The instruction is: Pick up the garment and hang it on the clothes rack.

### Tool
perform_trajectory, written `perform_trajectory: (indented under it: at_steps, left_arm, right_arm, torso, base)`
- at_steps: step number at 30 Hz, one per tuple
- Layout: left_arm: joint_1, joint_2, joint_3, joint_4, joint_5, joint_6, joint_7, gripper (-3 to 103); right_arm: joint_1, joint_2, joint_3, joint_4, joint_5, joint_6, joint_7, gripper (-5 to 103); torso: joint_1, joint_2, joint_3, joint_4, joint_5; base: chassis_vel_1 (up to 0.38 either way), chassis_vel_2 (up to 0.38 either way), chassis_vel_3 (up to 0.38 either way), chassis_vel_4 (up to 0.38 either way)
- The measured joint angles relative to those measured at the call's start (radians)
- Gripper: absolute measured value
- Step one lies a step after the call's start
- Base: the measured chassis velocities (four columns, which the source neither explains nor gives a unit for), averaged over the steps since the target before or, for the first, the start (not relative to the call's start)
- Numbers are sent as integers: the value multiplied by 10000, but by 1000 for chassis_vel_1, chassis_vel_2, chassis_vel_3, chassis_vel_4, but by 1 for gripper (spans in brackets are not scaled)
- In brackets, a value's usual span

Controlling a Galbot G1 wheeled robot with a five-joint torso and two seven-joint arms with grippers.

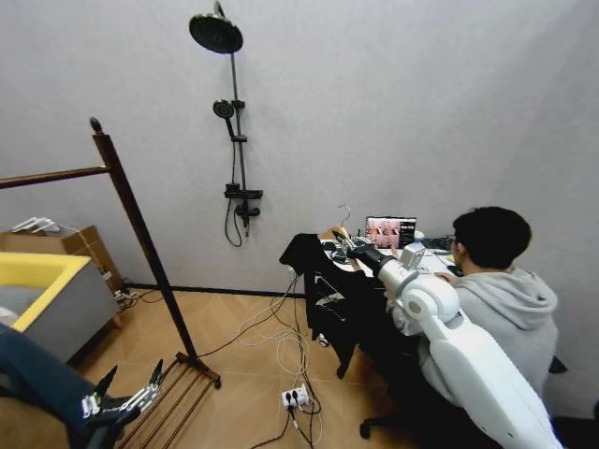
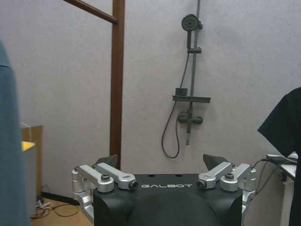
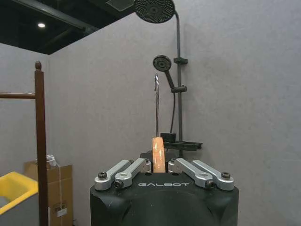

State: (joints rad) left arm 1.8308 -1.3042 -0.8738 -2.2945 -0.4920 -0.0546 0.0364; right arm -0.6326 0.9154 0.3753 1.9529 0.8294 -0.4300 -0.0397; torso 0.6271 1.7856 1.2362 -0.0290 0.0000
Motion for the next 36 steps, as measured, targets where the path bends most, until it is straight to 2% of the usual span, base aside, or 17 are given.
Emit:
perform_trajectory:
  at_steps: [11,17,36]
  left_arm:
    - [1,0,0,0,0,0,0,100]
    - [0,0,0,0,0,0,0,100]
    - [0,0,0,0,0,0,-1,100]
  right_arm:
    - [-9,13,-50,6,39,-4,263,10]
    - [-161,13,38,123,45,-5,299,10]
    - [-611,-105,451,265,218,45,295,10]
  torso:
    - [-1,0,0,6,0]
    - [-1,0,0,-1,0]
    - [0,-1,1,1,1]
  base:
    - [124,129,129,129]
    - [127,119,121,120]
    - [125,123,126,120]
